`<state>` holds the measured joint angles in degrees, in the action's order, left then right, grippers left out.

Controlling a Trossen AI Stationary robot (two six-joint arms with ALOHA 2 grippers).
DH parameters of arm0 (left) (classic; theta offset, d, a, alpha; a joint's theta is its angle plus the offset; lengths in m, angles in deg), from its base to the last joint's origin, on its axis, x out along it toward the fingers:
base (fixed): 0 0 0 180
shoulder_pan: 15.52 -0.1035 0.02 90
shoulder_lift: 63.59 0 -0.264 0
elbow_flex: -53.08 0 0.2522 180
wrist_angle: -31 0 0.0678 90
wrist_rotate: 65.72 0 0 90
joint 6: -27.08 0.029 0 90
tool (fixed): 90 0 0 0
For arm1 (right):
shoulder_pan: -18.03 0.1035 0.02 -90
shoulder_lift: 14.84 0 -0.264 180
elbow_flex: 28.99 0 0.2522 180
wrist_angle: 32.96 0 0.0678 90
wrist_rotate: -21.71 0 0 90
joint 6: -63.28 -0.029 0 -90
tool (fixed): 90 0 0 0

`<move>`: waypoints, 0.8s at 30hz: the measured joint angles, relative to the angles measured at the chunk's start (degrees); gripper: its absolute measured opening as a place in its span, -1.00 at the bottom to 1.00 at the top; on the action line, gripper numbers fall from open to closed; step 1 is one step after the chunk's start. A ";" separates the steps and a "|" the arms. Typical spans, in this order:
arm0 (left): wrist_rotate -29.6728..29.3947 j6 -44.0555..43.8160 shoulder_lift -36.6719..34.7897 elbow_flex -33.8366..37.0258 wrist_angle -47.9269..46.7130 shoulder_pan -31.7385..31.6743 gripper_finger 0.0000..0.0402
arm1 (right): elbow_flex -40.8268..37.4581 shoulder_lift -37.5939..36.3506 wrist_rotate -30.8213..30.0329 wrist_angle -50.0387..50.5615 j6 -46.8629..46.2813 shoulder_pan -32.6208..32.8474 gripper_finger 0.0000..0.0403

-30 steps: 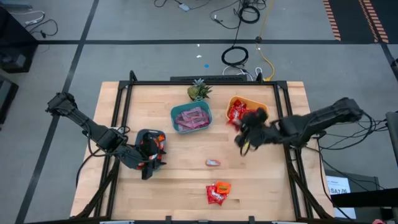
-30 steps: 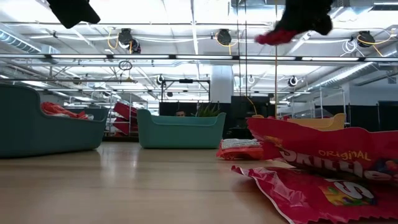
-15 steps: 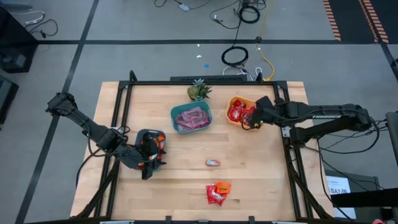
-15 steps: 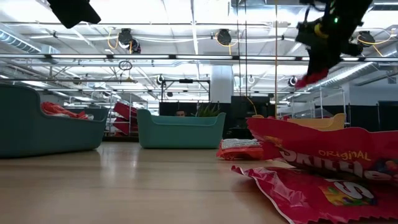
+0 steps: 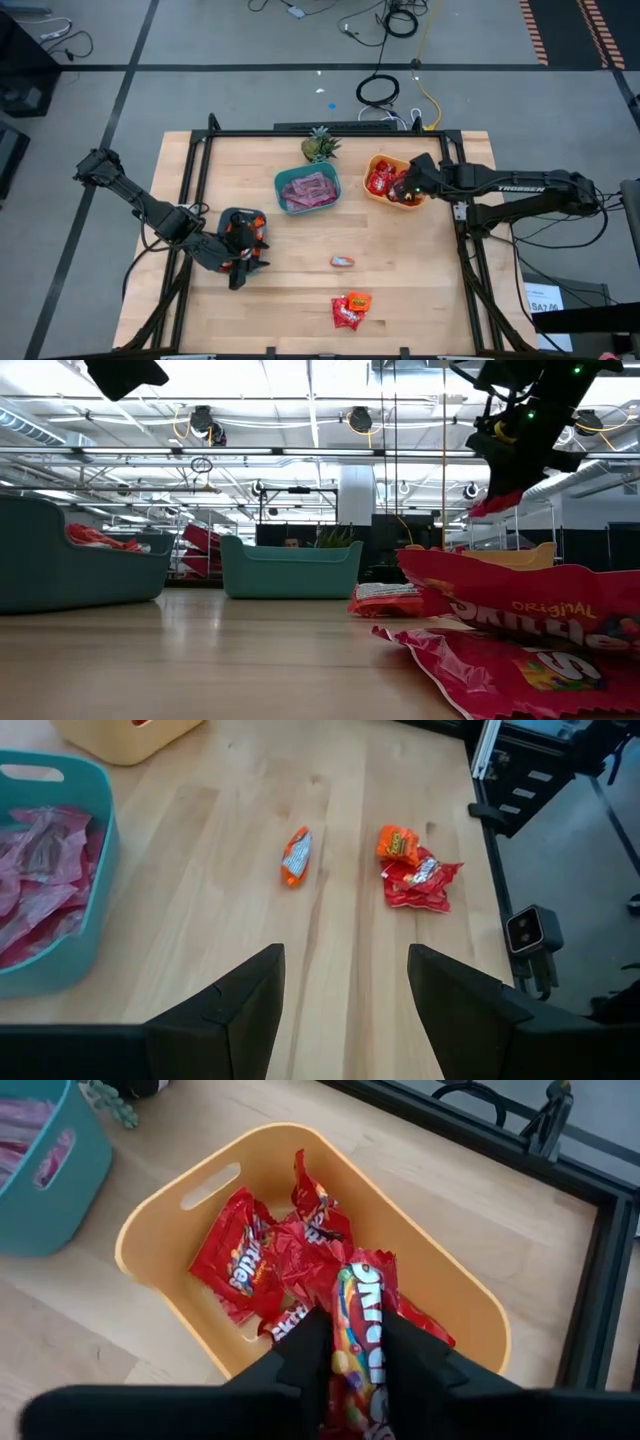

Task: Sort candy
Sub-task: Put the red candy into the yellow bin, then put the orange chocolate into the blue bin

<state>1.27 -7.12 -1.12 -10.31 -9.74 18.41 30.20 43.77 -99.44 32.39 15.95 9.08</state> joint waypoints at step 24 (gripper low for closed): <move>0.00 0.04 0.00 0.00 1.11 0.00 0.10 | -0.09 0.01 0.10 0.05 -1.09 0.02 0.39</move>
<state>1.27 -7.07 -1.12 -10.31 -8.63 18.41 30.11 43.79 -99.34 32.44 14.86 9.10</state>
